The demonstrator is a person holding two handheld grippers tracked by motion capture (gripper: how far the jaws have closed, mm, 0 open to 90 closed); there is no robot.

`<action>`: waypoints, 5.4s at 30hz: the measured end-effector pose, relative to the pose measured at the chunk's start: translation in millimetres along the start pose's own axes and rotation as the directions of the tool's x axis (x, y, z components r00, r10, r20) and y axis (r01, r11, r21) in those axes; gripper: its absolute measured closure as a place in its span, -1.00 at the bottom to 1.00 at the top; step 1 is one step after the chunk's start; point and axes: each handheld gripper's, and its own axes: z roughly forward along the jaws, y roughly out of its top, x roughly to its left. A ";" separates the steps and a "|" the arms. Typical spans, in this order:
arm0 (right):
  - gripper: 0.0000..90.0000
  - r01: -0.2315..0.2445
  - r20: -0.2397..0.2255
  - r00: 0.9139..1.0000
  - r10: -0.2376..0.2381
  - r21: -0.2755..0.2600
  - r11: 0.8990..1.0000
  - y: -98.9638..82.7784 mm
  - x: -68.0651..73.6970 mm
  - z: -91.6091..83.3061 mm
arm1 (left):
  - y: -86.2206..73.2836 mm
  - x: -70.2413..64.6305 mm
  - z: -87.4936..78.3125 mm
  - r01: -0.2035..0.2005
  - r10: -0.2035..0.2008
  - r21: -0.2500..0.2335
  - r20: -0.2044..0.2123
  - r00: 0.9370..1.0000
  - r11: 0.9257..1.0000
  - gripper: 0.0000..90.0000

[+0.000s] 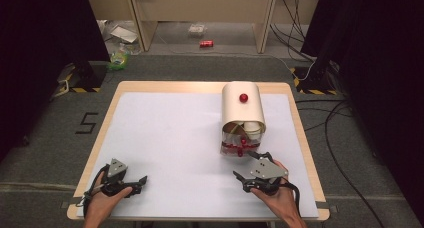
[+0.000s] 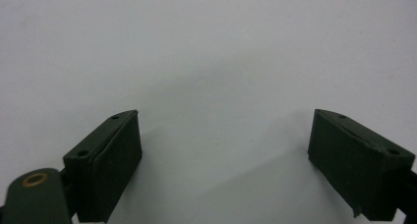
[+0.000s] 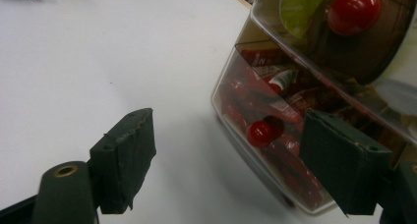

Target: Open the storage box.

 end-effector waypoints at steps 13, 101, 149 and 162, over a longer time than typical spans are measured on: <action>-0.50 0.124 0.051 0.991 -0.124 0.017 0.992 8.7 4.6 14.6 | 0.0 0.0 0.0 0.000 0.000 0.000 0.000 1.000 1.000 -0.73; -0.15 0.052 -0.236 0.971 -0.029 0.092 0.994 -1.7 23.2 -18.4 | -0.1 0.0 -0.1 0.000 0.000 -0.001 0.000 1.000 1.000 -0.73; -0.22 0.059 -0.298 0.954 -0.025 0.108 0.992 -4.4 35.5 -36.9 | -0.1 0.0 -0.1 0.000 0.000 -0.001 0.000 1.000 1.000 -0.73; -0.37 -0.041 -0.254 0.966 0.047 0.030 0.999 -2.0 24.2 -45.1 | -0.1 0.0 -0.1 0.000 0.000 -0.001 0.000 1.000 1.000 -0.73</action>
